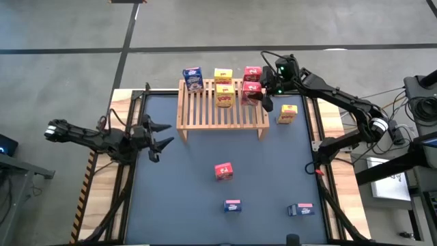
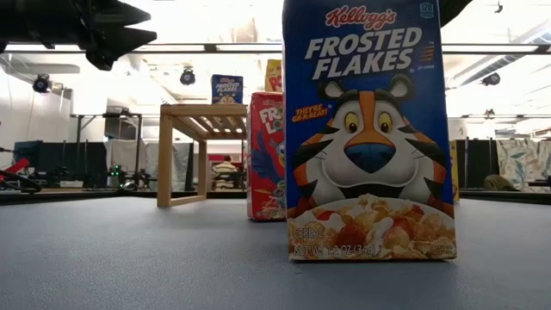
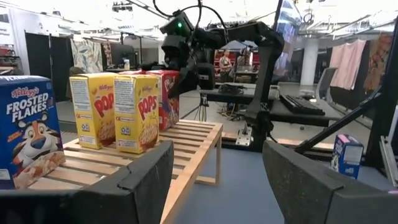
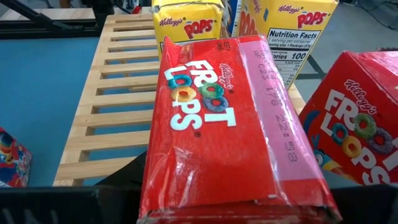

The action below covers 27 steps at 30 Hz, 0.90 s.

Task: Stack cereal on shelf
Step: Put the top red cereal box on the shelf aligned with the other red cereal box

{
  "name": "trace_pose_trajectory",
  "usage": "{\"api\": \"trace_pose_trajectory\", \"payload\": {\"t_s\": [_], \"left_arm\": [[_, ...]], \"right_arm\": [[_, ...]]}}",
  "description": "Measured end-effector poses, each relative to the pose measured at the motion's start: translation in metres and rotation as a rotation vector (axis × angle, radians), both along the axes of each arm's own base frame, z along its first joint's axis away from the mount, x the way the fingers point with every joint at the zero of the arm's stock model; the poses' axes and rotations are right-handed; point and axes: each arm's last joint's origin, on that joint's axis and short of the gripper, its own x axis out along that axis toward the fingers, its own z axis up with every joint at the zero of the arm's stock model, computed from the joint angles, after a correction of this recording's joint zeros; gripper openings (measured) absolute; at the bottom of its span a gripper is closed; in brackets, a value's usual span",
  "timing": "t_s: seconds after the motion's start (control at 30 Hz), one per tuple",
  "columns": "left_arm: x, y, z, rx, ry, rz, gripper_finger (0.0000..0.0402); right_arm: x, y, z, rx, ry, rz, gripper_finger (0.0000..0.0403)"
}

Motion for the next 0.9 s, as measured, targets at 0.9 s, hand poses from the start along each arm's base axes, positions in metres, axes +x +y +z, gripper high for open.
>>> {"api": "trace_pose_trajectory", "payload": {"t_s": [0.9], "left_arm": [[-0.037,0.009,-0.012,0.024,0.083,-0.006,0.0231]], "right_arm": [[0.001,-0.001,0.002,-0.005,-0.018,-0.005,0.0185]]}}
